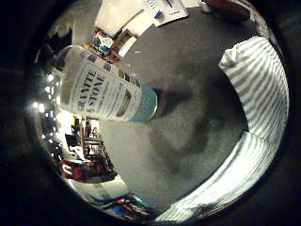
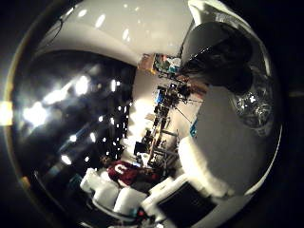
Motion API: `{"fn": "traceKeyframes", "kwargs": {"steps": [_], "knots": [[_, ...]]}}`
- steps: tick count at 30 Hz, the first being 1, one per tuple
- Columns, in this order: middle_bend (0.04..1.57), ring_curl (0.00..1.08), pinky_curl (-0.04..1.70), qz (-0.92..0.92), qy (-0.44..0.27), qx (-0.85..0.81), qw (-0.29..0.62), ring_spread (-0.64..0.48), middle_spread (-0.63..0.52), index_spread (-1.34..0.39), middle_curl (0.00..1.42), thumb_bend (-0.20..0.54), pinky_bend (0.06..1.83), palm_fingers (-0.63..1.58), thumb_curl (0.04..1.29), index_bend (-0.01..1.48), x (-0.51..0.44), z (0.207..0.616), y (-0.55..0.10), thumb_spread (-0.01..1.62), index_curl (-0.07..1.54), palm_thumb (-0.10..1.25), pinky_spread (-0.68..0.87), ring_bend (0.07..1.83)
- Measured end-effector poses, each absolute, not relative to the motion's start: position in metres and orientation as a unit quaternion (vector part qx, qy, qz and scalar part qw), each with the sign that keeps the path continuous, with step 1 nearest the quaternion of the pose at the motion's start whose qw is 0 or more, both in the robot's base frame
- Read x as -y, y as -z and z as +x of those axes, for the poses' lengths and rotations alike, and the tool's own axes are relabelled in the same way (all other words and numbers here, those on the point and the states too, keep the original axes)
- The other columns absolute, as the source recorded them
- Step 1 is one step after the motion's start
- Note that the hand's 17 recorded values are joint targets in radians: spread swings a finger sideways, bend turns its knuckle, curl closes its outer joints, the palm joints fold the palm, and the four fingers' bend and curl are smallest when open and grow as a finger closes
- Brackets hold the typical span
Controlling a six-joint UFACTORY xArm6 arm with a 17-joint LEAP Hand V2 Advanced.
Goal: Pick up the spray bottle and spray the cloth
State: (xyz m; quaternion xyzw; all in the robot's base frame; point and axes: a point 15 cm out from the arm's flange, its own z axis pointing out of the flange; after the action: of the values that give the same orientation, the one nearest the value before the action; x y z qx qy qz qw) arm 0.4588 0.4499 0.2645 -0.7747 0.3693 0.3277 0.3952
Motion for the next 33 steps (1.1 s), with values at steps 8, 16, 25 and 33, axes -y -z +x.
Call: {"fn": "traceKeyframes", "kwargs": {"steps": [8, 16, 25, 33], "knots": [[0.28, 0.26, 0.56, -0.783, -0.299, -0.373, 0.399, 0.15, 0.09, -0.28, 0.32, -0.018, 0.35, 0.06, 0.48, 0.18, -0.417, 0.465, -0.286, 1.13, 0.38, 0.72, 0.40, 0.45], [0.21, 0.24, 0.44, -0.812, -0.234, -0.385, 0.370, 0.16, 0.10, -0.27, 0.33, -0.019, 0.31, 0.14, 0.45, 0.18, -0.359, 0.446, -0.286, 1.13, 0.34, 0.75, 0.39, 0.35], [0.20, 0.23, 0.37, -0.815, -0.176, -0.425, 0.352, 0.16, 0.07, -0.26, 0.34, -0.020, 0.26, 0.25, 0.44, 0.18, -0.256, 0.428, -0.294, 1.13, 0.34, 0.73, 0.40, 0.27], [0.20, 0.23, 0.33, -0.807, -0.117, -0.471, 0.338, 0.15, 0.05, -0.26, 0.34, -0.019, 0.22, 0.33, 0.44, 0.18, -0.171, 0.423, -0.299, 1.12, 0.35, 0.74, 0.39, 0.23]]}}
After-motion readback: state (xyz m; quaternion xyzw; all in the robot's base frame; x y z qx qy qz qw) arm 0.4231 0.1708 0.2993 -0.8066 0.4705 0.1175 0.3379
